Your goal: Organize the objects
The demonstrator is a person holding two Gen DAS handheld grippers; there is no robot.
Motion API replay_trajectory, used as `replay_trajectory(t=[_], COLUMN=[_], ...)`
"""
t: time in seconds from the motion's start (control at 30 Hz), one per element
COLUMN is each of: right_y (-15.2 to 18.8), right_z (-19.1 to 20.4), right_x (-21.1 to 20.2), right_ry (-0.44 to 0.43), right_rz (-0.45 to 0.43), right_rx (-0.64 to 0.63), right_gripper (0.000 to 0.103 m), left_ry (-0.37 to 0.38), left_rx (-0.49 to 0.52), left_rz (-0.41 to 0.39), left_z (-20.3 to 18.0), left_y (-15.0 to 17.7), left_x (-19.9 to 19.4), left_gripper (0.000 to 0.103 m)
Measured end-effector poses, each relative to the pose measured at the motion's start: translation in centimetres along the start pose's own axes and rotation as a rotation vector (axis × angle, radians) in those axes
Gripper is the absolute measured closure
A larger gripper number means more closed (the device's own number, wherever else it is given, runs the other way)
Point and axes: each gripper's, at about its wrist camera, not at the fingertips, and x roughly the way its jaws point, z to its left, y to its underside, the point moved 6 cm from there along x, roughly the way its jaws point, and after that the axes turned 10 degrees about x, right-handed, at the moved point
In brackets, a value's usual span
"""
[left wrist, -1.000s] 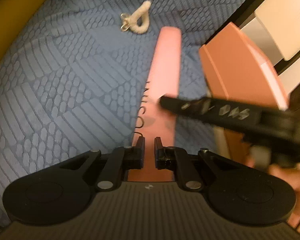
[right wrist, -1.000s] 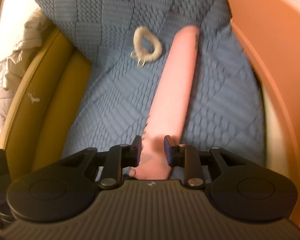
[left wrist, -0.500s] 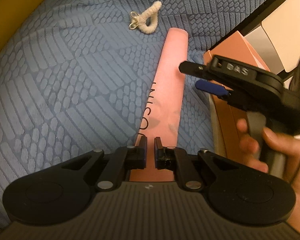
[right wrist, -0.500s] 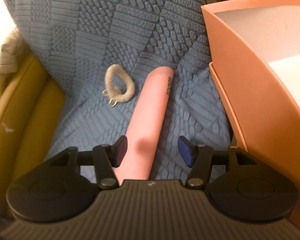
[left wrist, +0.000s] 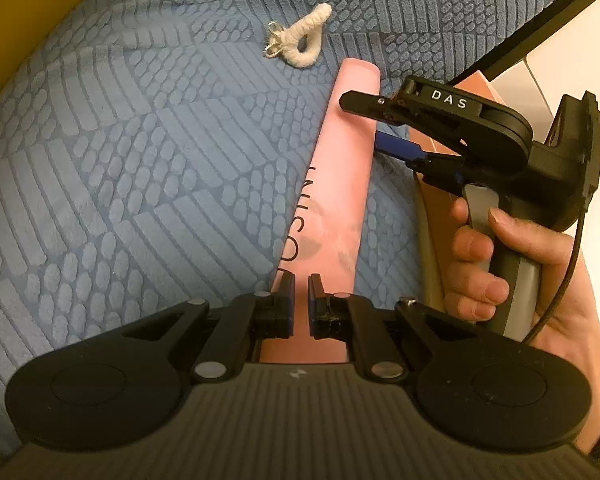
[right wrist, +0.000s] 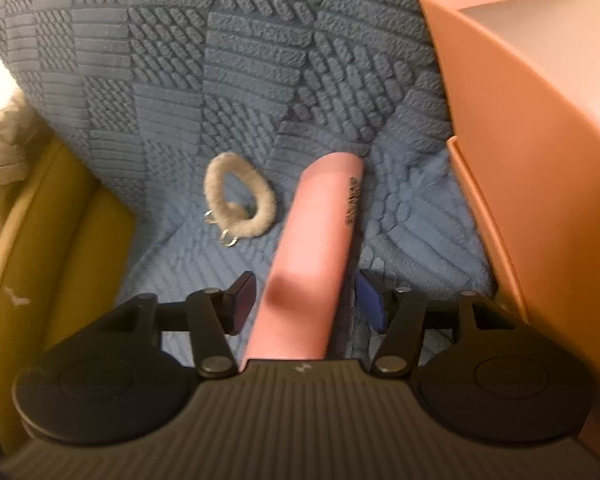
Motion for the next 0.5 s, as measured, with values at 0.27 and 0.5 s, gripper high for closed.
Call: replay_trajectory(t=[0.27, 0.5], right_y=[0.1, 0.6], right_z=[0.7, 2.8], right_x=[-1.1, -5.3], right_ry=[-0.053, -0.119], right_rz=[-0.015, -0.066], right_rx=[-0.025, -0.099], right_gripper=[0.084, 0.089], left_ry=[0.006, -0.007], left_rx=[-0.012, 0.000], left_rz=[-0.009, -0.012], left_z=[0.1, -0.2], left_y=[0.0, -0.1], left_x=[0.1, 0.2], left_gripper=[0.093, 0.093])
